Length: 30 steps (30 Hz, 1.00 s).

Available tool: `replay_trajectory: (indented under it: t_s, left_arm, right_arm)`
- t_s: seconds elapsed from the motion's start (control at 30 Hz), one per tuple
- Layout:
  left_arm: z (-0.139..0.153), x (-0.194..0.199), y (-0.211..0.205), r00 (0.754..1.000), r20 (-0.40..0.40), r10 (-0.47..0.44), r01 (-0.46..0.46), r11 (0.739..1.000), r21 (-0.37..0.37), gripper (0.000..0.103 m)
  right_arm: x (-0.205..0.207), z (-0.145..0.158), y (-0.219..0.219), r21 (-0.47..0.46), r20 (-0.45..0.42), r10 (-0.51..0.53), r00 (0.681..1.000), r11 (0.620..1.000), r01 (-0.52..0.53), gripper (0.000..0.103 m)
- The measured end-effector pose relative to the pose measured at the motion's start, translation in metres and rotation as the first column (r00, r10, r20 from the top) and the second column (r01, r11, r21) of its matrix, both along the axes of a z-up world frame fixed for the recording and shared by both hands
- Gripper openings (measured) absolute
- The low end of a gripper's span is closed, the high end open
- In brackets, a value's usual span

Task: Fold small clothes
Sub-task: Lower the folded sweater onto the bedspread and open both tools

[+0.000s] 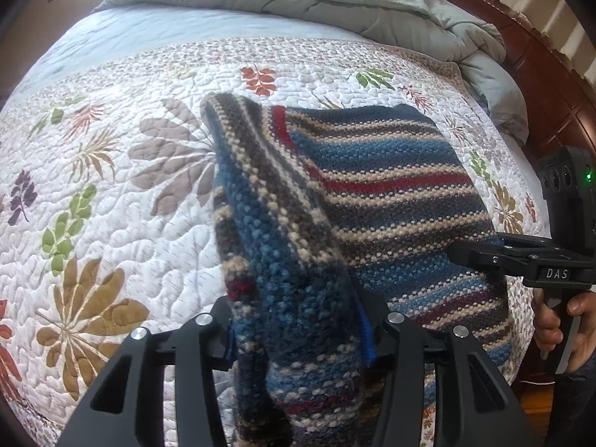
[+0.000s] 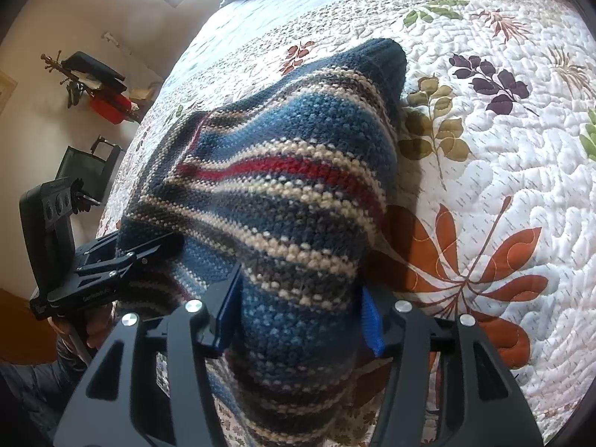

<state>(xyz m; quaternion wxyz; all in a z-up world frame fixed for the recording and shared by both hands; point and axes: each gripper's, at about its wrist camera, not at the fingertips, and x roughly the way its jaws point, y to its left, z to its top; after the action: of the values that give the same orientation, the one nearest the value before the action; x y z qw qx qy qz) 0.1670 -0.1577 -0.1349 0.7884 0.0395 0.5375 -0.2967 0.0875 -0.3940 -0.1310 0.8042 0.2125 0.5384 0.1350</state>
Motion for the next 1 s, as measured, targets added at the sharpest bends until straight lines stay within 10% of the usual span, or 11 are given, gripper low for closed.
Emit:
replay_trajectory:
  t_s: [0.33, 0.57, 1.0]
  left_arm:
    - [0.005, -0.001, 0.038, 0.995, -0.029, 0.093, -0.093, 0.996, 0.001, 0.077]
    - [0.046, -0.036, 0.061, 0.971, 0.128, 0.2, -0.218, 0.965, 0.143, 0.085]
    - [0.073, -0.096, 0.059, 0.971, 0.124, 0.203, -0.222, 0.959, 0.174, 0.087]
  right_arm:
    - [-0.008, 0.0, -0.005, -0.015, -0.022, -0.065, 0.998, 0.998, 0.065, 0.071]
    - [-0.062, 0.068, 0.046, -0.432, 0.083, -0.119, 0.989, 0.89, 0.143, 0.092]
    - [-0.12, 0.083, 0.081, -0.396, 0.041, -0.18, 0.983, 0.9, 0.181, 0.093]
